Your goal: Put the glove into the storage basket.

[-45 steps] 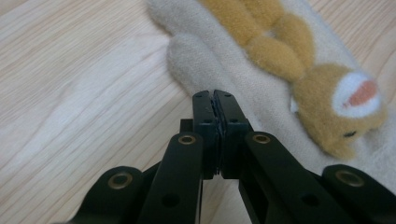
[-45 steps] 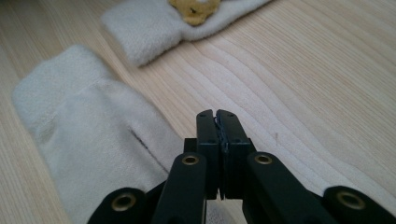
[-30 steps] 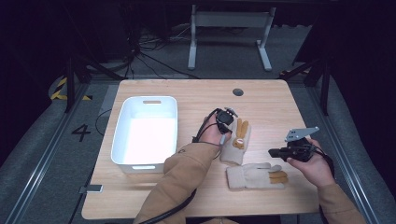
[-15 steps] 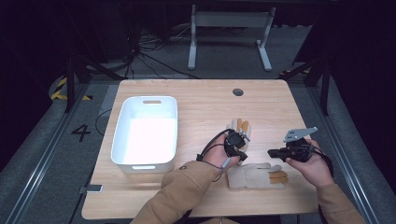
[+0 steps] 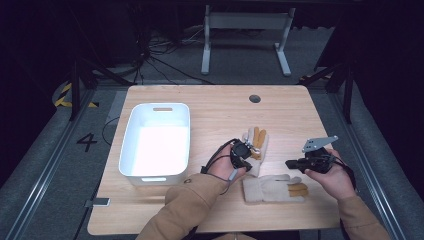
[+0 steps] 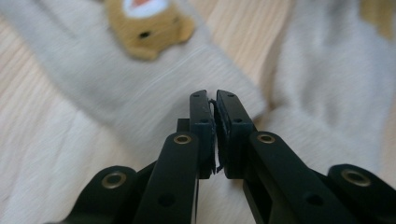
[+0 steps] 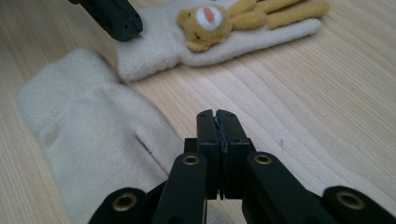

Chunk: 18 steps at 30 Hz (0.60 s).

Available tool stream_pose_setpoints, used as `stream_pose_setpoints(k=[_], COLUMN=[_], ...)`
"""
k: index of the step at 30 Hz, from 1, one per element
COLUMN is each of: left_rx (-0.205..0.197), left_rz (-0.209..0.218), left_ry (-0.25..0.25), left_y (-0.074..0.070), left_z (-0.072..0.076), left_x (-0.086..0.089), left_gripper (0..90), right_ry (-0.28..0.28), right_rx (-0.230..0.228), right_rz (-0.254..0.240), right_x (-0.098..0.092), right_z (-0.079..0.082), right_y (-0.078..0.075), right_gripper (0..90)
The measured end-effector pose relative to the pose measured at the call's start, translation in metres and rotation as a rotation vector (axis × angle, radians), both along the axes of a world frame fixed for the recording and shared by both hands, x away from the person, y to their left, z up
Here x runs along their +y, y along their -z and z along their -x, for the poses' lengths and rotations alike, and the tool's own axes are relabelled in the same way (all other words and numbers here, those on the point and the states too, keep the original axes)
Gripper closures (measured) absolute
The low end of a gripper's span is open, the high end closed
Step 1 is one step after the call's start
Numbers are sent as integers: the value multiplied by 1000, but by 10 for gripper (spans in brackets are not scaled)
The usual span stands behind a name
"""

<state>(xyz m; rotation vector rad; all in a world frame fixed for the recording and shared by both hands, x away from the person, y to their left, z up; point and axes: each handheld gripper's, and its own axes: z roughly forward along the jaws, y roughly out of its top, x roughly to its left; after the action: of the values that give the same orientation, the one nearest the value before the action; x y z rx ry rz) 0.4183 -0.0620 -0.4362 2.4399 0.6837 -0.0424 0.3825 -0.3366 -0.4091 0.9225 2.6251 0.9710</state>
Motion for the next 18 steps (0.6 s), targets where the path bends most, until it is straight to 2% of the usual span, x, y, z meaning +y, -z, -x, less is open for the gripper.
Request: stream_pose_setpoints(k=[1,4,8,9,12,15,16,17,18], left_rx=[4,-3,-63,-71,-69,-86,-86,-101,-108], left_rz=[6,-10,-109,-119,-118,-131,-131,-150,-158], left_ry=[-14,-30,-95,-115,-169,-224,-224,-259,-273], left_y=[1,1,-4,-4,-4,-3,-3,-4,-4], left_z=[0,-1,-5,-7,-15,-23,-23,-28,-31], left_x=[2,7,16,18,27,35,35,39,40], left_gripper=[872,888,888,885,883,882,879,873,862], right_ry=[0,-5,-9,-10,-10,-6,-6,-6,-7], right_rx=[0,-2,-1,-2,-2,-2,-2,1,2], right_rz=[-1,-1,-2,-2,-2,-3,-3,-2,-1], right_x=[1,2,3,3,3,2,2,2,2], right_z=[0,-2,-4,-4,-4,-4,-4,-4,-4], right_y=[0,0,1,1,0,0,0,0,1], right_gripper=[897,897,897,897,897,897,897,897,897])
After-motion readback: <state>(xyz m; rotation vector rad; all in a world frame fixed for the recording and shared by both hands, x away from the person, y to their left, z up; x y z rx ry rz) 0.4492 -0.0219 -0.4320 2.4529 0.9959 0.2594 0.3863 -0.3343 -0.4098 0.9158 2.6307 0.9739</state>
